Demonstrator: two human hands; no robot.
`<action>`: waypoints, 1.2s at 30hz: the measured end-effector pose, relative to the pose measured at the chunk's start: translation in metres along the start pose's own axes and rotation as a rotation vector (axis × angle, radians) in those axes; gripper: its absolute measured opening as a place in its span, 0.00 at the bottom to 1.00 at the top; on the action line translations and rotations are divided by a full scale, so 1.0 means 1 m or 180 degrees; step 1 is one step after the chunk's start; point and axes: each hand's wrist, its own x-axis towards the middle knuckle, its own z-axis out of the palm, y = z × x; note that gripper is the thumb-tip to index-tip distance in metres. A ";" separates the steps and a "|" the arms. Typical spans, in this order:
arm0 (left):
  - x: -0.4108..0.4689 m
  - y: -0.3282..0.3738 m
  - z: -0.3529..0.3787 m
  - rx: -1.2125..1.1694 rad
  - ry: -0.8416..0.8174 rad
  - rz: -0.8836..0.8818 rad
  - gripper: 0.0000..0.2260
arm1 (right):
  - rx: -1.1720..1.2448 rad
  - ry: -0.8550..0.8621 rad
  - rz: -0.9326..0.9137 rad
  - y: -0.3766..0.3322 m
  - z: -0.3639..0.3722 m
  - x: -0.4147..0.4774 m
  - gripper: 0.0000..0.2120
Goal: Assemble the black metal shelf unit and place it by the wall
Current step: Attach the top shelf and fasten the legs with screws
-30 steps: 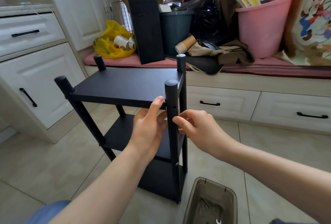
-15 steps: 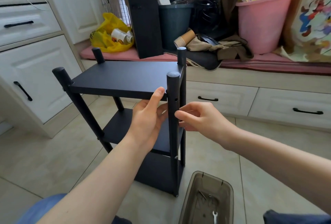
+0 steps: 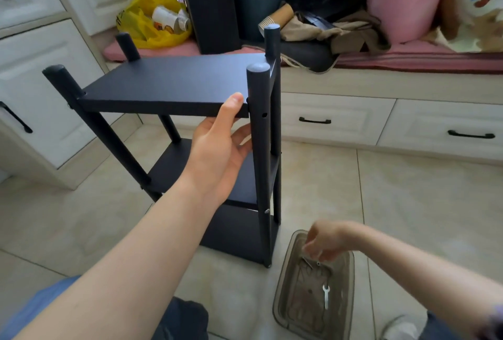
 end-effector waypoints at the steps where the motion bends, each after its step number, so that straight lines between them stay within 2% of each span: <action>1: 0.001 -0.001 0.000 0.0005 0.0001 0.0007 0.09 | 0.0173 -0.0069 0.0114 0.007 0.010 0.011 0.16; 5: 0.001 -0.002 0.000 0.0074 -0.0029 -0.0005 0.09 | 0.0702 -0.0271 0.0427 0.027 0.040 0.046 0.24; 9: 0.001 -0.003 0.001 0.0112 -0.0035 -0.0009 0.10 | 0.1067 0.0144 0.0388 0.021 0.056 0.065 0.24; 13: 0.001 -0.003 0.002 0.0111 -0.0035 -0.0004 0.11 | 0.0921 0.0316 0.0272 0.012 0.071 0.080 0.29; 14: 0.001 -0.003 0.002 0.0102 -0.0028 -0.0012 0.12 | 0.0906 0.0324 0.0246 0.011 0.074 0.084 0.26; 16: 0.001 -0.003 0.002 0.0092 -0.0017 -0.0021 0.12 | 0.0788 0.0396 0.0181 0.006 0.080 0.090 0.13; 17: 0.001 -0.003 0.003 0.0090 -0.0014 -0.0025 0.12 | 0.0743 0.0430 0.0144 0.004 0.082 0.093 0.11; 22: 0.001 -0.002 0.003 0.0067 -0.0037 -0.0037 0.14 | 0.0678 0.0396 -0.0027 0.000 0.088 0.111 0.12; 28: 0.000 -0.004 0.004 0.0031 -0.0093 -0.0035 0.16 | 0.0971 0.0489 -0.0158 0.026 0.091 0.143 0.30; 34: 0.002 -0.003 0.005 -0.0050 -0.0144 -0.0040 0.13 | 0.0413 0.0793 -0.0065 0.041 0.090 0.153 0.14; 36: 0.001 -0.004 0.005 -0.0100 -0.0196 -0.0064 0.11 | 0.0312 0.0845 -0.0034 0.043 0.093 0.159 0.13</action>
